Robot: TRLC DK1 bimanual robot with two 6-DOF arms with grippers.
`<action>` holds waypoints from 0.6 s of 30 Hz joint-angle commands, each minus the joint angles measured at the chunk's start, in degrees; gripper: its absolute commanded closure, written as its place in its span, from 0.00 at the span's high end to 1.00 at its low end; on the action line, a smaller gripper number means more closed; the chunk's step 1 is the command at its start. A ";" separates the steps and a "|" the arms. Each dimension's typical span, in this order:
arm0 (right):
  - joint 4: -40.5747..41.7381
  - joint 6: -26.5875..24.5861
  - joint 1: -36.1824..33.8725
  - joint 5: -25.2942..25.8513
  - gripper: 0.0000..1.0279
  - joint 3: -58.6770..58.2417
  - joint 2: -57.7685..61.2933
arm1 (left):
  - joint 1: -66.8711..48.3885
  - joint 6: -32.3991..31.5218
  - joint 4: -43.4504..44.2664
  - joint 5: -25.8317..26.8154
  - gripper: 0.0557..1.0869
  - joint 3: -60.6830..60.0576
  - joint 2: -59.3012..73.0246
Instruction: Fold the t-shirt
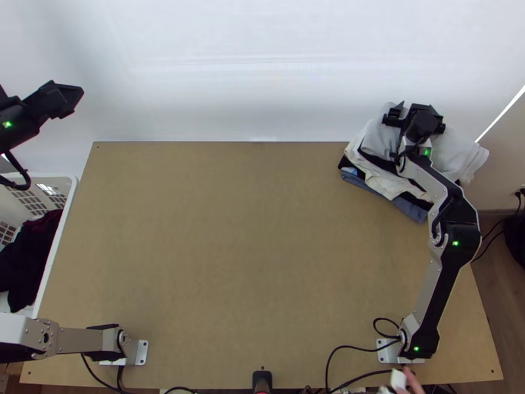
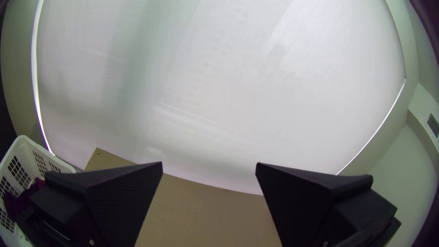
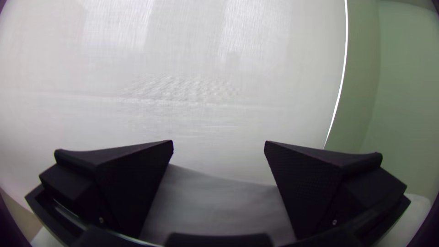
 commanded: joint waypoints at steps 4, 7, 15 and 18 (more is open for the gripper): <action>-2.25 0.76 -0.08 0.13 0.96 -1.50 -18.29 | 1.67 -0.01 0.83 0.33 0.96 0.15 -3.59; -5.77 2.07 -1.31 -2.59 0.96 -2.82 -27.16 | 4.75 -0.80 3.82 0.24 0.96 0.15 -5.00; -13.85 3.57 -4.82 -10.94 0.96 -9.94 -53.88 | 9.32 2.37 9.44 -3.71 0.96 -3.71 -13.70; -15.35 3.48 -4.65 -15.51 0.96 -17.76 -68.03 | 11.69 2.72 16.47 -8.37 0.96 -12.59 -20.64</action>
